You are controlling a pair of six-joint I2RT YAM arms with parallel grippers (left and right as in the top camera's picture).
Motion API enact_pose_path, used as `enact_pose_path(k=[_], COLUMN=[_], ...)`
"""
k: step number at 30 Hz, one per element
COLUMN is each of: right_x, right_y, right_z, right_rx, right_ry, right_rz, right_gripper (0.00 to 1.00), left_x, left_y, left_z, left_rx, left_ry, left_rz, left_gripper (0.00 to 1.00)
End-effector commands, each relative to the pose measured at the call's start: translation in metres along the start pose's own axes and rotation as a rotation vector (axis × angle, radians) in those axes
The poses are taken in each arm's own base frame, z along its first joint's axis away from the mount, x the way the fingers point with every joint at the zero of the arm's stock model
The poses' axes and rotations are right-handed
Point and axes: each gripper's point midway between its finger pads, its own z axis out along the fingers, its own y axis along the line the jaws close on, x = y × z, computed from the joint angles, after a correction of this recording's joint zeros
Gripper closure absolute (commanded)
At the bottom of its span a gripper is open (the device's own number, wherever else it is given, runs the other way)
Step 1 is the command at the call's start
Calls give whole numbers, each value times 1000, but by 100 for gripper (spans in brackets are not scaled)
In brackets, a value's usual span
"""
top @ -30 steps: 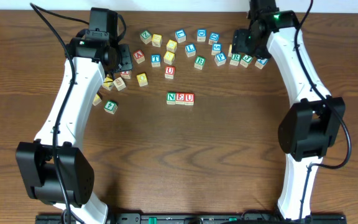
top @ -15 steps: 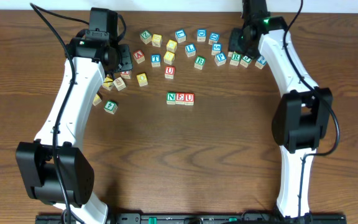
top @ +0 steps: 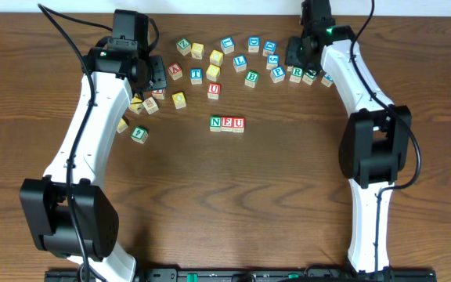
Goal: Spell out NEURIPS
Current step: 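Lower the right gripper and grasp the green R block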
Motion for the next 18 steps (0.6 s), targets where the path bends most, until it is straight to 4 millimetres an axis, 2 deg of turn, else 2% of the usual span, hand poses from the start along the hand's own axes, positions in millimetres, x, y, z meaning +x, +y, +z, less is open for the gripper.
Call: enact_pose_path(k=[1,6,13,18], right_x=[9,12,16,26], right_y=[0,-7,-8,-12], right_z=[18,27,28,27], right_rx=[14,44,49,64], right_ry=[25,32,46,85], right_rz=[-22,-22,-22,-22], right_gripper=[53,54,56,58], left_x=[4,4,4,4], left_y=[2,2,2,2], left_z=[6,6,6,6], left_rx=[-7,-7,-7,-7], left_ry=[16,16,16,16], left_rz=[16,16,16,16], left_gripper=[60,60,60,59])
